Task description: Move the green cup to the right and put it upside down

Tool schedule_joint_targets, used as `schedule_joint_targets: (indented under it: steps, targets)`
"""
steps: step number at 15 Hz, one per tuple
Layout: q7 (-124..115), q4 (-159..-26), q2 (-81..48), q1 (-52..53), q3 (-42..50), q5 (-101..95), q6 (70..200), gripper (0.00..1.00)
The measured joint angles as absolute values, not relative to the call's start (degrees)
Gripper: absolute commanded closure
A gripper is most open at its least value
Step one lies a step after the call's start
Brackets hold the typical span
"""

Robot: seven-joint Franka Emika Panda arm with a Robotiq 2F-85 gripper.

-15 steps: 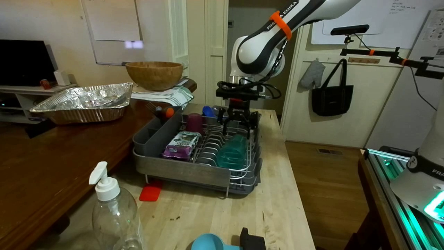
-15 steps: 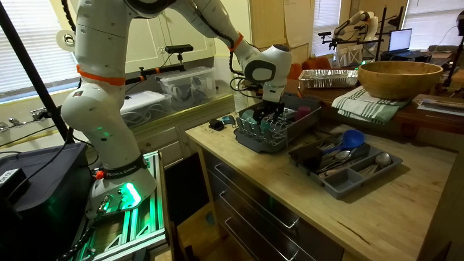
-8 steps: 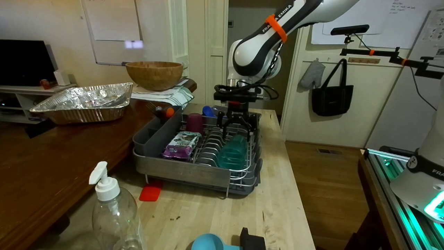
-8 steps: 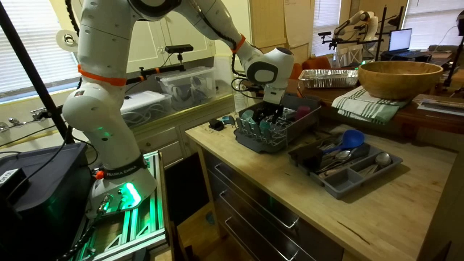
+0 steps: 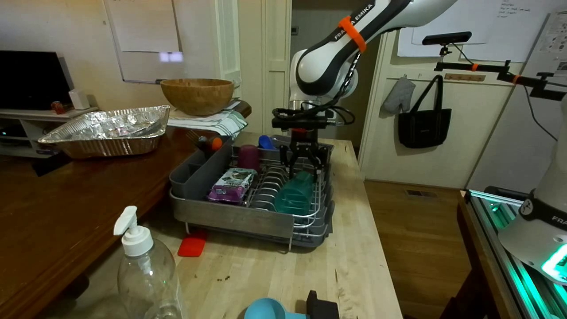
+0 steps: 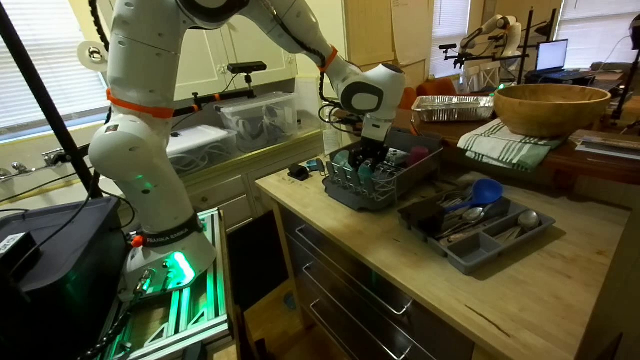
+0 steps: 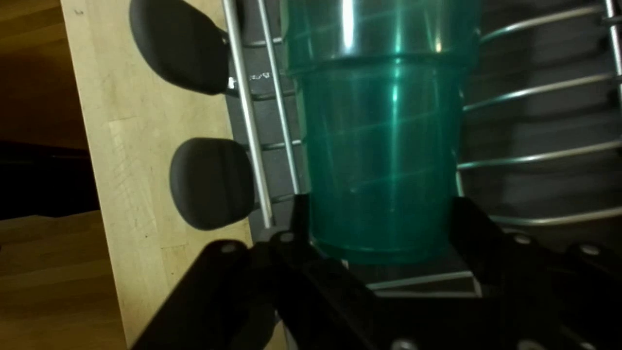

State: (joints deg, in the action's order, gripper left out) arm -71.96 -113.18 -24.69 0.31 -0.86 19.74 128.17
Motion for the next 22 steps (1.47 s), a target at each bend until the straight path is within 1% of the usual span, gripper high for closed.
schedule_joint_targets:
  steps: [5, 12, 22]
  targets:
    - [-74.8, -115.2, -19.9, 6.4, 0.0, 9.1, 133.1, 0.53]
    - [-89.8, -117.4, -14.9, 16.6, 0.1, -18.0, 136.0, 0.53]
    - [-102.5, -117.9, -12.9, 18.6, -0.6, -60.3, 136.0, 0.53]
